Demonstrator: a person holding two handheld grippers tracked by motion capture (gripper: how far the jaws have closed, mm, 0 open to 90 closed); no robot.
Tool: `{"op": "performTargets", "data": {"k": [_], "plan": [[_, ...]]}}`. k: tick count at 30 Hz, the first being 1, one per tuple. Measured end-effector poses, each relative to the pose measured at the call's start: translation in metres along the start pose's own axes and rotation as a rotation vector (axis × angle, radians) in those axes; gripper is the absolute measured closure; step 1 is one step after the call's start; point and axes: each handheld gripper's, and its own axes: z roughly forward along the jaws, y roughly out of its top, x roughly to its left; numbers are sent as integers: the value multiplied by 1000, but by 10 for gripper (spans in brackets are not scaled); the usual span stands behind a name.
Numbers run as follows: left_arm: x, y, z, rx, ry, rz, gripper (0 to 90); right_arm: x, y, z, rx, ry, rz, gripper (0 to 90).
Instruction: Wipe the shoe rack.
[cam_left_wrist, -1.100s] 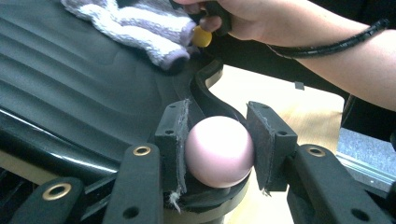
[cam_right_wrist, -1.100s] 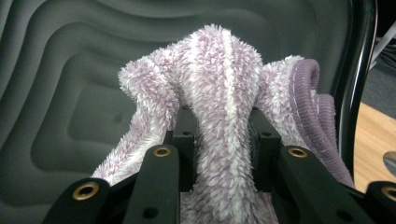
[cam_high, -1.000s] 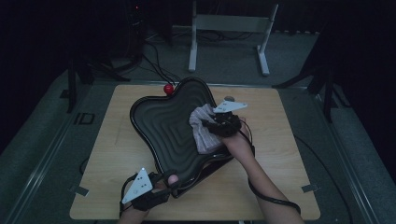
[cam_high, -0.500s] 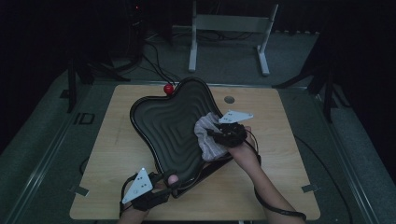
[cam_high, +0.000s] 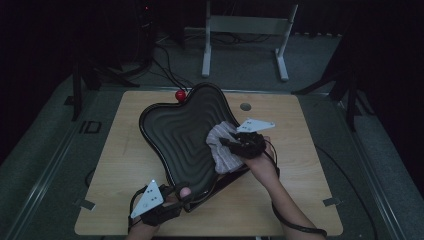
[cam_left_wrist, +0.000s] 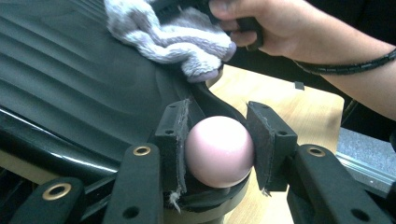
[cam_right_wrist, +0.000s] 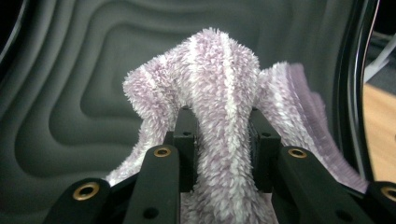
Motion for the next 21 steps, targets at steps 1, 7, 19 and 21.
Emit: {"op": "performTargets", "data": {"k": [1,7,19,21], "plan": [[0,0,0,-2,-1,-2,603,1,5,0,-5,-1,-6,703],[0,0,0,-1,-2,-1,603,-1,38,2,-62,-3,-20,704],[1,0,0,1,-6,2,603,-2,105,40,-83,2,-52,704],[1,0,0,2,-8,3,603,-2,110,48,-73,-3,-48,704]]}}
